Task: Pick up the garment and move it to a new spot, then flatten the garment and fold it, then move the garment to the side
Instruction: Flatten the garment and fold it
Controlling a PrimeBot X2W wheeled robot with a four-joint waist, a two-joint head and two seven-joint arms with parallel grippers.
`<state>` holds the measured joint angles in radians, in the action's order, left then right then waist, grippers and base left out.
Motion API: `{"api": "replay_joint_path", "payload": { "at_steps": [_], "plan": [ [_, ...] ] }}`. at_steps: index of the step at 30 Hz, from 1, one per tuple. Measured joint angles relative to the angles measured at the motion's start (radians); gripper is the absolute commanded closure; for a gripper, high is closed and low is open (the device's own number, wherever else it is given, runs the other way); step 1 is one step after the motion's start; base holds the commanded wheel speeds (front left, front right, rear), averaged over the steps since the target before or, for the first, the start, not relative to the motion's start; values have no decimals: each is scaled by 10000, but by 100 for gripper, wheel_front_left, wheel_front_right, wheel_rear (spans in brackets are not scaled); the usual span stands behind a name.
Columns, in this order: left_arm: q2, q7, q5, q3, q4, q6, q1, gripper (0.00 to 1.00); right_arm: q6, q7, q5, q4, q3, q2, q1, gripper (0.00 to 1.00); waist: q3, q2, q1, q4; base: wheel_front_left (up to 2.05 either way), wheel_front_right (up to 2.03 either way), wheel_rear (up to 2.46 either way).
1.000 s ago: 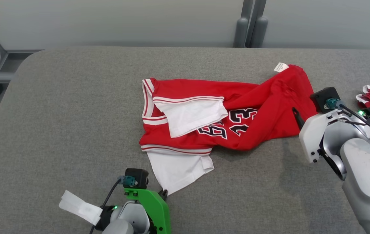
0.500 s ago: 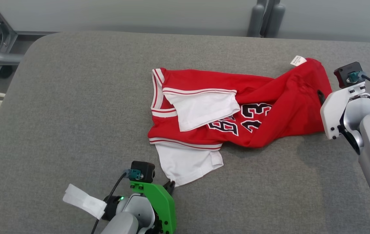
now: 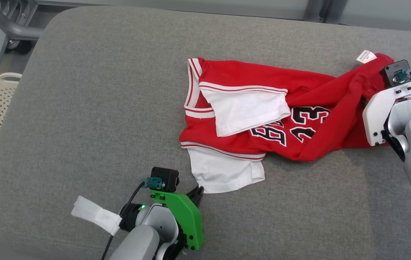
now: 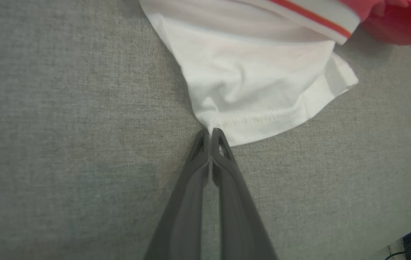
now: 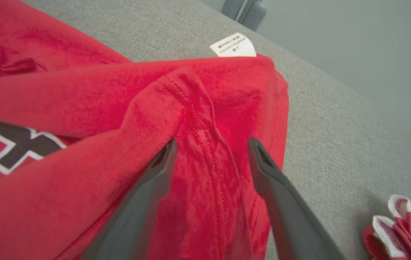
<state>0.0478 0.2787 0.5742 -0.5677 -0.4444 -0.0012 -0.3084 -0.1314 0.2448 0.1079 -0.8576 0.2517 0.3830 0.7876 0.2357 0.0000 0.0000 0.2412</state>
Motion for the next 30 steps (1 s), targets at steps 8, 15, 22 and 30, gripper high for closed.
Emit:
{"api": "replay_joint_path", "payload": {
  "at_steps": [8, 15, 22, 30],
  "plan": [
    [-8, -107, 98, -44, -27, 71, -104, 100, 0, -364, 311, -339, 537, 6, 236, 46, 214, 0, 0, 59, 0, 0, 0],
    [-12, -163, 134, -73, -136, 105, -118, 100, 2, -541, 537, -767, 731, 65, 424, 84, 88, 0, 0, 29, 0, 0, 0],
    [0, -173, 150, -100, -150, 142, -121, 100, 2, -721, 681, -1154, 742, 84, 601, 61, 54, 0, 0, 100, 0, 0, 0],
    [63, -173, 222, -115, -98, 234, -119, 100, 2, -1204, 667, -1501, 713, 104, 840, 0, 35, 0, 0, 134, 0, 0, 0]
  ]
}}
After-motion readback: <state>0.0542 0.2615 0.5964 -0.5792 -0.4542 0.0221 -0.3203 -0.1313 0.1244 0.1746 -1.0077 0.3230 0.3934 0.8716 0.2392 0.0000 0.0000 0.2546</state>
